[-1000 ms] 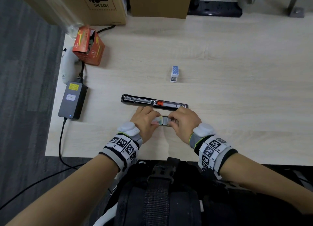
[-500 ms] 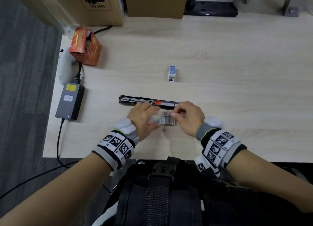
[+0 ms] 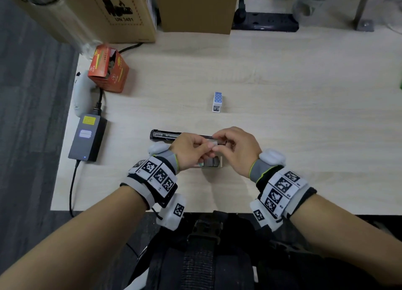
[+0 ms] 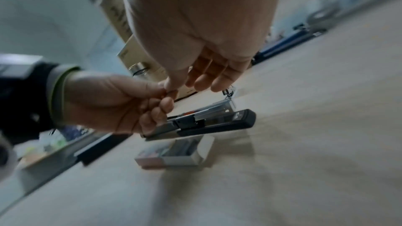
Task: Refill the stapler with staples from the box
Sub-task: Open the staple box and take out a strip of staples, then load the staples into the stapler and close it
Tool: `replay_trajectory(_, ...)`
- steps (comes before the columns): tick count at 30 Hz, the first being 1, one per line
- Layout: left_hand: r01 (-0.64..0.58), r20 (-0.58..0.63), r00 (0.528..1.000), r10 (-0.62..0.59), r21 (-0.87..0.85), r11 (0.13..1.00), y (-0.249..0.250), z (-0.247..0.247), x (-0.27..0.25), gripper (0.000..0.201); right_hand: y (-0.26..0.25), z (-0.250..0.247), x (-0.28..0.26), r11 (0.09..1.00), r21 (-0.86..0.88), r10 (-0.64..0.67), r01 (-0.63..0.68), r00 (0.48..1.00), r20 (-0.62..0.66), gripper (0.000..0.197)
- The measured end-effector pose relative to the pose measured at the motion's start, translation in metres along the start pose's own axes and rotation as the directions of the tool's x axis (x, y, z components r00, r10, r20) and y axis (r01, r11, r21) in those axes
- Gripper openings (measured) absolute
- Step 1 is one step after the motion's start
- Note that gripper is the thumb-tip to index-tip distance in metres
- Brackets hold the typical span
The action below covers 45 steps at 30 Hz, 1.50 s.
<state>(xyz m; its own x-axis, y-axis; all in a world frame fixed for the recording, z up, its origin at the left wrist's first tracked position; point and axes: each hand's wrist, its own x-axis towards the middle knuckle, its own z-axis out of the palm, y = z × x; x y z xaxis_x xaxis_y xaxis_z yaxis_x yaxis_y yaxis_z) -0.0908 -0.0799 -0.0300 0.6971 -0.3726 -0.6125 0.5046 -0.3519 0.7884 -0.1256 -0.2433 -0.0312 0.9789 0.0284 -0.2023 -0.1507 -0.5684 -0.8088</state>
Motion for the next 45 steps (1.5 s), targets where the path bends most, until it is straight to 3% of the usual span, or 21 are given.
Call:
replay_trajectory(3, -0.007, 0.019, 1.000, 0.006, 0.059, 0.998, 0.002, -0.002, 0.001, 0.017, 0.002, 0.001, 0.002, 0.983, -0.162, -0.083, 0.089, 0.996, 0.039, 0.011)
replay_trajectory(6, -0.122, -0.086, 0.984, 0.156, 0.306, 0.944, 0.005, -0.012, 0.003, 0.015, 0.006, -0.001, 0.008, 0.968, -0.223, -0.114, 0.115, 0.993, 0.017, 0.006)
replay_trajectory(9, -0.153, -0.225, 0.897, 0.380, 0.649, 0.746, 0.000, -0.034, 0.010, 0.020, 0.011, 0.000, 0.016, 0.951, -0.294, -0.115, 0.097, 0.992, -0.046, 0.007)
replay_trajectory(10, -0.141, -0.195, 0.889, 0.415, 0.744, 0.653, -0.003, -0.041, 0.013, 0.030, 0.012, 0.002, 0.018, 0.945, -0.315, -0.109, 0.089, 0.993, -0.045, 0.008)
replay_trajectory(12, -0.118, -0.111, 0.920, 0.375, 0.837, 0.535, -0.010, -0.048, 0.020, 0.042, 0.014, 0.009, 0.021, 0.928, -0.360, -0.111, 0.095, 0.994, -0.023, 0.011)
replay_trajectory(15, -0.118, -0.075, 0.946, 0.316, 0.827, 0.550, -0.016, -0.050, 0.026, 0.039, 0.013, 0.016, 0.025, 0.913, -0.395, -0.099, 0.102, 0.995, 0.029, 0.012)
replay_trajectory(21, -0.168, -0.066, 0.939, 0.337, 0.767, 0.619, -0.022, -0.047, 0.023, 0.025, 0.012, 0.020, 0.026, 0.903, -0.418, -0.071, 0.096, 0.995, 0.076, 0.013)
replay_trajectory(27, -0.173, -0.074, 0.934, 0.348, 0.760, 0.627, -0.025, -0.048, 0.024, 0.026, 0.009, 0.021, 0.029, 0.910, -0.409, -0.043, 0.070, 0.996, 0.075, 0.015)
replay_trajectory(32, -0.175, -0.077, 0.931, 0.358, 0.767, 0.618, -0.028, -0.048, 0.026, 0.026, 0.010, 0.020, 0.028, 0.927, -0.372, -0.013, 0.037, 0.998, 0.065, 0.029)
replay_trajectory(37, -0.183, -0.060, 0.932, 0.358, 0.773, 0.608, -0.027, -0.049, 0.027, 0.026, 0.019, 0.019, 0.021, 0.912, -0.399, -0.104, 0.090, 0.995, -0.012, 0.015)
replay_trajectory(41, -0.193, -0.055, 0.929, 0.366, 0.772, 0.605, -0.027, -0.049, 0.026, 0.026, 0.024, 0.024, 0.018, 0.900, -0.426, -0.115, 0.097, 0.993, -0.015, 0.014)
replay_trajectory(43, -0.213, -0.047, 0.918, 0.395, 0.781, 0.587, -0.027, -0.048, 0.025, 0.030, 0.023, 0.023, 0.017, 0.904, -0.415, -0.130, 0.104, 0.991, -0.035, 0.012)
replay_trajectory(45, -0.259, -0.043, 0.872, 0.487, 0.805, 0.534, -0.028, -0.045, 0.022, 0.037, 0.023, 0.019, 0.015, 0.910, -0.396, -0.164, 0.121, 0.983, -0.077, 0.009)
